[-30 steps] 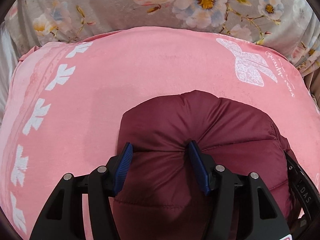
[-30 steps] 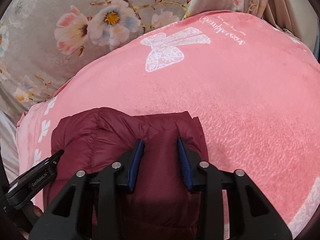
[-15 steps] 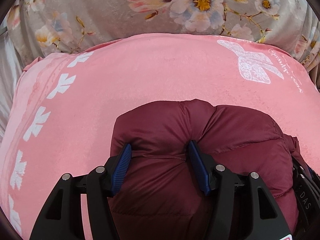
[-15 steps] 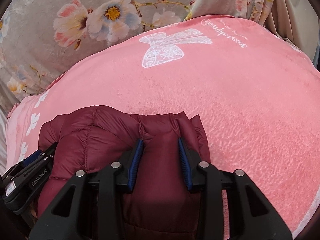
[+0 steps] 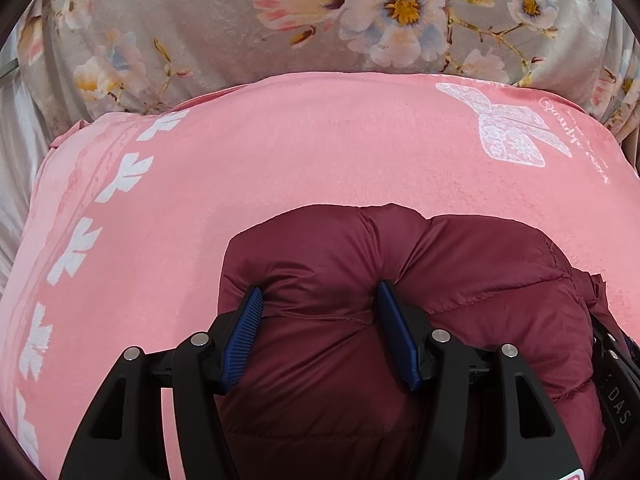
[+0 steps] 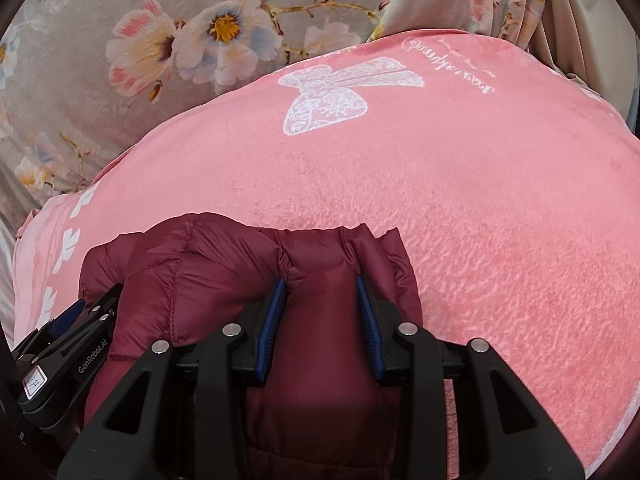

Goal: Fold large clothes

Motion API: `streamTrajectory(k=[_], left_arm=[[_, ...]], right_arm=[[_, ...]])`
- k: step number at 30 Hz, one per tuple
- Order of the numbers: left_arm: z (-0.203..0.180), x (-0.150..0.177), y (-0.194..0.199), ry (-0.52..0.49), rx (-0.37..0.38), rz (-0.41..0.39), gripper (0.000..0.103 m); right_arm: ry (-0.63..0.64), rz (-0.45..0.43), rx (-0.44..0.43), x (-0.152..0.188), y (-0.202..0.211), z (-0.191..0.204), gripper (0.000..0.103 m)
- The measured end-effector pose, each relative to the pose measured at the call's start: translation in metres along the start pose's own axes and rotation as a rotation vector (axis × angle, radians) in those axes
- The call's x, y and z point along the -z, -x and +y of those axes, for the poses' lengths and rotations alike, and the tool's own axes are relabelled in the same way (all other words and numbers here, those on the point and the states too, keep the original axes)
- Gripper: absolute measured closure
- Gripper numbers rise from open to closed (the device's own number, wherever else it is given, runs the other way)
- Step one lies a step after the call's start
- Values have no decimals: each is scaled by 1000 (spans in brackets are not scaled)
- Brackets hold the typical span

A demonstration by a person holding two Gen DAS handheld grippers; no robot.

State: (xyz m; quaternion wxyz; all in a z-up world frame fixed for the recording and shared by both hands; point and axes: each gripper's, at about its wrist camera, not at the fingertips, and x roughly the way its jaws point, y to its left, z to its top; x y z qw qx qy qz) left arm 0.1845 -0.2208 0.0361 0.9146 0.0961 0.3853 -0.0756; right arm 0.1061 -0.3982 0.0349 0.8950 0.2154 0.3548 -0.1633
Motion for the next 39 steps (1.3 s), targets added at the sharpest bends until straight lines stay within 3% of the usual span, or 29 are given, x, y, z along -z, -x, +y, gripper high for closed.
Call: streamTrajectory(k=[8,11,13,18,23,28,32,35,39], left_arm=[[-3,0,-1,-5,-23,-5,44],[1,-1,1,10,-20,7,38],[7,-1,8,12,-23,29,33],[17,15,55,-24,-2,35,29],[21,47,81,-9,35,88,26],[20,65,86,-17,25,101,24],[21,71,89,-28,22,111,23],[35,72,92,6,81,144,22],[71,73,83,123,229,224,21]], right_arm=[[-8,6,-12,-2,-1,-4,69],[-38,15,-54,-5,2,-12,68],[-39,7,-19,-5,22,-15,68],[7,-46,17,21,85,-14,68],[42,16,6,53,87,-14,68],[-11,32,-11,65,76,-28,46],[-91,67,-87,66,78,-45,41],[-104,88,-123,69,84,-52,40],[-136,129,-201,75,82,-63,38]])
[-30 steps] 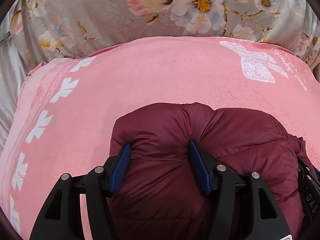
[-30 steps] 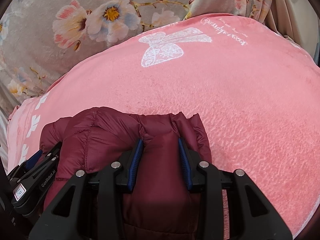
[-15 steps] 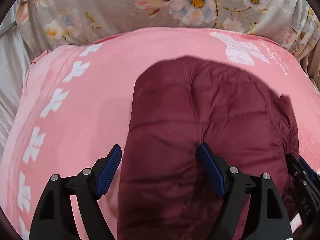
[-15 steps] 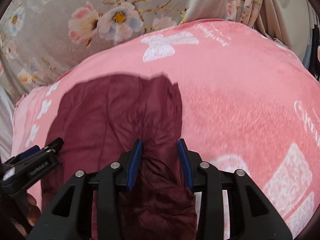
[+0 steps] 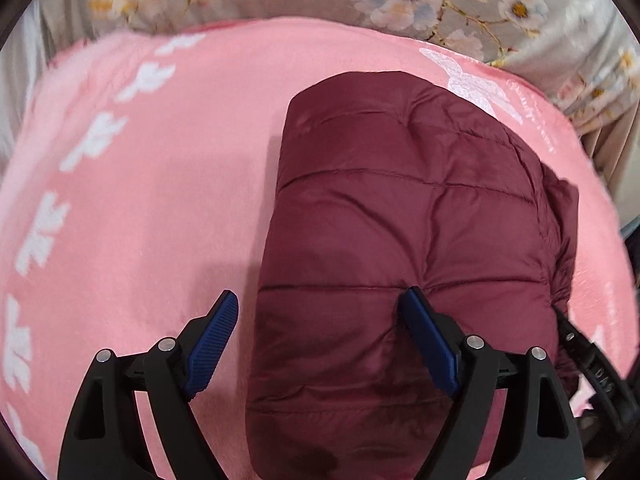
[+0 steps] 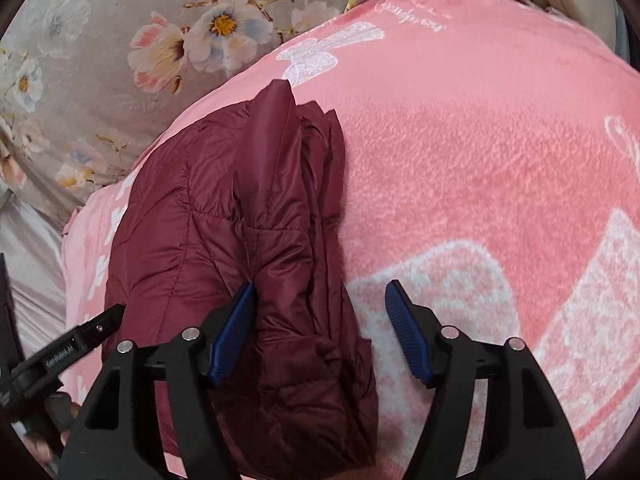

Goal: Fold large clothes

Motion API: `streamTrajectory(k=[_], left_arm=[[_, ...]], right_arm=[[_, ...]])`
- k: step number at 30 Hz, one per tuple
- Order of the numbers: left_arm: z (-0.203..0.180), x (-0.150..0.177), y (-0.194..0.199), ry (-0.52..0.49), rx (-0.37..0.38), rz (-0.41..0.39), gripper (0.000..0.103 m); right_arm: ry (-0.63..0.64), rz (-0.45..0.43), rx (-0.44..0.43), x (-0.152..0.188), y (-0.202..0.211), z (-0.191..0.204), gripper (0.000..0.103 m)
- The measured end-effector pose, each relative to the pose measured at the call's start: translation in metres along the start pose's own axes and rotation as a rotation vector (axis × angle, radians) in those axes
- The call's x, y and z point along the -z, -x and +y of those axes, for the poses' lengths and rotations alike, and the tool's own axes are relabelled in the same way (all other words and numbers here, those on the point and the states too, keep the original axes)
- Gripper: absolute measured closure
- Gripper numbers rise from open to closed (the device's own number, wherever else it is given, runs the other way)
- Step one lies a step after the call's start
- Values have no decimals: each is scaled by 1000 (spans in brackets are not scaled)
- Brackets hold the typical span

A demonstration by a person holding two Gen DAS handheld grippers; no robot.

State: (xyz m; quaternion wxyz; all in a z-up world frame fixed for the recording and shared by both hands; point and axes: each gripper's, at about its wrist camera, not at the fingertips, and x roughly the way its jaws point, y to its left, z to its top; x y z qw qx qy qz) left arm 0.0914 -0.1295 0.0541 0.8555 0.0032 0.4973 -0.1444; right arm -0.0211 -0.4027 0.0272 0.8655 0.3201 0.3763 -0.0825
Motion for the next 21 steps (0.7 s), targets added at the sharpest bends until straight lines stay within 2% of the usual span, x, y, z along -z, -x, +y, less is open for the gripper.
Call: streamTrajectory(k=[4,9,14,16,17,19,21], left_arm=[[29,0,-9,93,155,53,20],[45,6,-26,196,323,91,18],[32,8,-25,133,373,61,18],[28,5,-21,110,362,49,21],[27,6,-18,100,357,42,27],[23,5,-8,60,343,14,40],[19,1,6,9,334,-28,59]], right_arm=[[-17,17,-59,1,-3,-6,34],[-29,39,-113,0,-6,-10,33],[-47,77,-201,-5,-18,-6,36],[-54,99,-240,-7,-22,-4,54],[-57,103,-254,-7,-23,-2,60],[-32,84,-246,-8,-17,4,79],[-2,55,-240,-8,-6,13,84]])
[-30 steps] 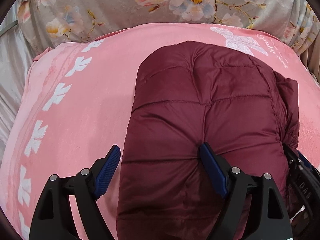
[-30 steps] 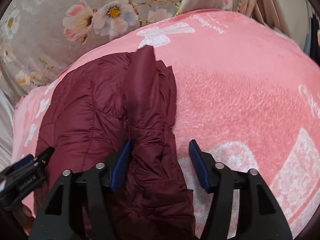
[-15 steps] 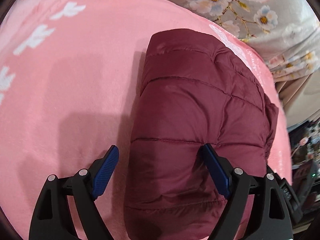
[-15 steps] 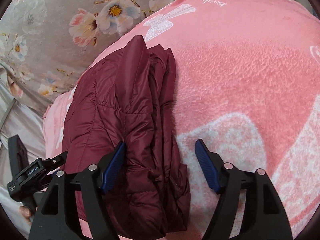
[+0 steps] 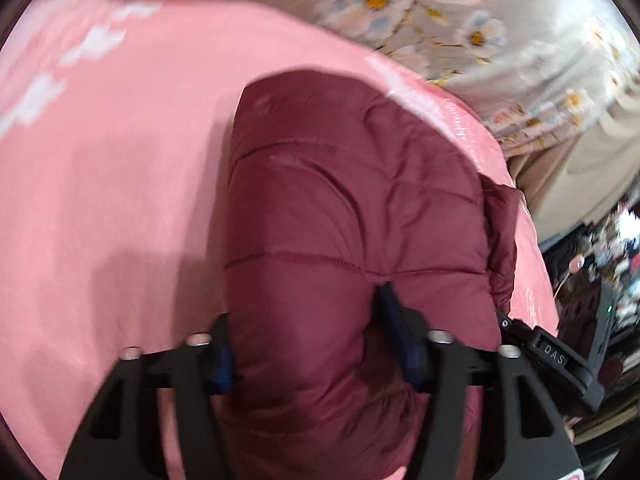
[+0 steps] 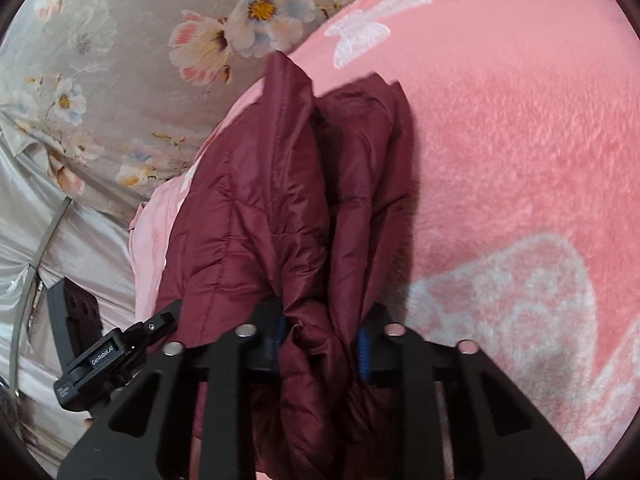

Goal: Fold large clothes

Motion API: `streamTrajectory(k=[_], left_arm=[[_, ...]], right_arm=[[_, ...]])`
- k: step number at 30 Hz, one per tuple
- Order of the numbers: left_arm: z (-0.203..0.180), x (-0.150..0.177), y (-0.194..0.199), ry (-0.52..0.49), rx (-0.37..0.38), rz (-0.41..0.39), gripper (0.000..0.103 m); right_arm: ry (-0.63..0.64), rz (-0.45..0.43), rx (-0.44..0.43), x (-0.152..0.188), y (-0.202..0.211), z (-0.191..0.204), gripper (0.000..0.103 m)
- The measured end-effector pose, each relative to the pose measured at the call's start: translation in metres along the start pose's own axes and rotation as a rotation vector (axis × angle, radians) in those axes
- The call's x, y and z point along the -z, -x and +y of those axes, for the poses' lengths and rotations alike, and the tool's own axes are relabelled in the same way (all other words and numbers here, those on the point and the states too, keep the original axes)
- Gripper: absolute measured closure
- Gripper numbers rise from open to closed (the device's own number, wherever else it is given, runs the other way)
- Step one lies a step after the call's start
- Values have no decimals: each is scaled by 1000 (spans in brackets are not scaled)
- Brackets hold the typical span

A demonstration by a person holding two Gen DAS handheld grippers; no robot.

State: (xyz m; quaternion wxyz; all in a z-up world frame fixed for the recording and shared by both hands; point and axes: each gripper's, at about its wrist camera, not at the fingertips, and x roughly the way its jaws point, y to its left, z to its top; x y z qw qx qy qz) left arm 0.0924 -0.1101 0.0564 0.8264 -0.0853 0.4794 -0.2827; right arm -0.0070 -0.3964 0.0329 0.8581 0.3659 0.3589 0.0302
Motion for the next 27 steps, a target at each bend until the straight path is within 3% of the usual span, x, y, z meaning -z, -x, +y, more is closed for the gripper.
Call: streamTrajectory(k=[3,9,13,20,27], left_arm=[[-15,-12,17,-82,1,-56,71],[-42,-49,57,-287,-35,-208,73],[-39,-82,81,-338,-67,-314,73],[20,-133,100,-354,-129,-454,73],[96,-174,47,-317,-115,-422,72]], right_arm=[[26,-56,-20,-4,11,22,88],[167,-194,-9,-30,30,85,89],[292,-270,-18,-58,25,137,89],[448,-302,-50,-102,-45,202,89],[465,-233,-23,-119,-138,210,89]])
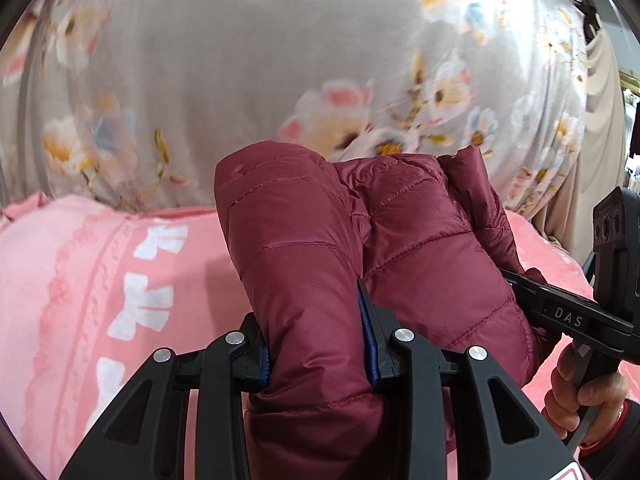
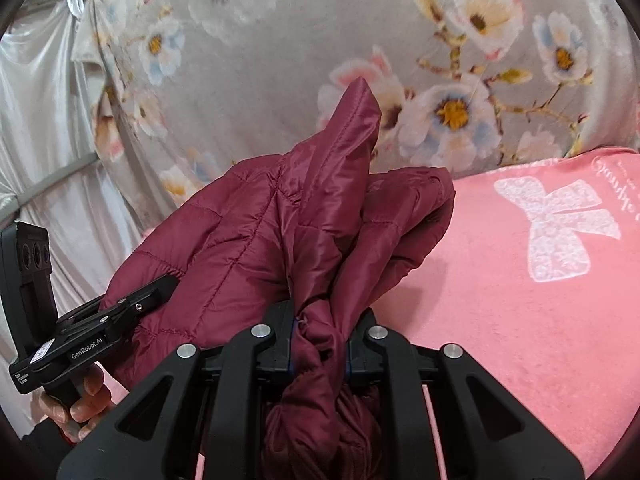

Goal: Fold large clothes

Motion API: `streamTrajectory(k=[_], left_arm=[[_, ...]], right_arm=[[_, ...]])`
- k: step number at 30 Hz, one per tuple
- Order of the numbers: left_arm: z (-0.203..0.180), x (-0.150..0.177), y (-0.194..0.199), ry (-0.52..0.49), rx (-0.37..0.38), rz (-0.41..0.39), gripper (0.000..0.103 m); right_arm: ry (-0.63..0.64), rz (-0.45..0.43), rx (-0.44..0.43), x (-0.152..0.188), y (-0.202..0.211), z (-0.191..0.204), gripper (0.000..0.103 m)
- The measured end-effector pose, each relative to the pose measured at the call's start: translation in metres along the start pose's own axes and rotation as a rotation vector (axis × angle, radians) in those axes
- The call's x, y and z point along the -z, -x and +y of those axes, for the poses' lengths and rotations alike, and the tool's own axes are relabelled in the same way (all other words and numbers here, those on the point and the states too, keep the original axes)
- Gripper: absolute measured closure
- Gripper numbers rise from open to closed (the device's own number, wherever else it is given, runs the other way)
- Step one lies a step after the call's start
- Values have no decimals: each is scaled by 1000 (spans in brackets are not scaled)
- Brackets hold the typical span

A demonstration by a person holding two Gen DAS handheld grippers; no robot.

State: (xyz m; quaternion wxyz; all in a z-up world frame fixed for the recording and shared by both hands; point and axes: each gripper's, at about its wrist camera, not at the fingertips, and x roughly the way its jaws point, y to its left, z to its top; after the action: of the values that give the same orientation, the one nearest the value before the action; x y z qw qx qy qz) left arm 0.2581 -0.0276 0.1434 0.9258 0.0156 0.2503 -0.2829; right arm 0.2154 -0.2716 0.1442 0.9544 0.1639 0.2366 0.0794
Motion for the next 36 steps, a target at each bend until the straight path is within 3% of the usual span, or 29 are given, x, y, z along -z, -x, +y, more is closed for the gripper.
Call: streamTrajectory(k=[6,9,12,15,18,19,22,25,27,30,36], left_arm=[[27,40,-61,23,-15,102,71],[34,56,-68,14,-42,92,66],[38,56,-69,28,-47,127,59],[40,55,-66,42,-86,201,52],[42,50,-45,84,-228,274,38],[42,48,-37,85,-257,273,38],[29,32,-15,64,-402,250,31],[7,15,-16,59,-504,260,31],[-5,11,-25,51,-543,267,31],[-14,13,-44,48,-580,281,31],[-7,38,-83,92,-569,345,29]], right_arm=[[-47,132,50,34,-70,-24,88],[-101,160,52,51,-80,-39,84],[-155,173,36,51,-78,-47,78],[-148,215,98,49,-66,-42,68],[-115,207,194,44,-36,-35,52],[-105,184,224,40,-22,-32,51],[-43,141,281,25,-1,-12,52],[109,112,353,16,-7,26,67],[180,121,370,18,-25,44,72],[143,160,385,26,-53,39,72],[43,212,413,49,-88,6,72]])
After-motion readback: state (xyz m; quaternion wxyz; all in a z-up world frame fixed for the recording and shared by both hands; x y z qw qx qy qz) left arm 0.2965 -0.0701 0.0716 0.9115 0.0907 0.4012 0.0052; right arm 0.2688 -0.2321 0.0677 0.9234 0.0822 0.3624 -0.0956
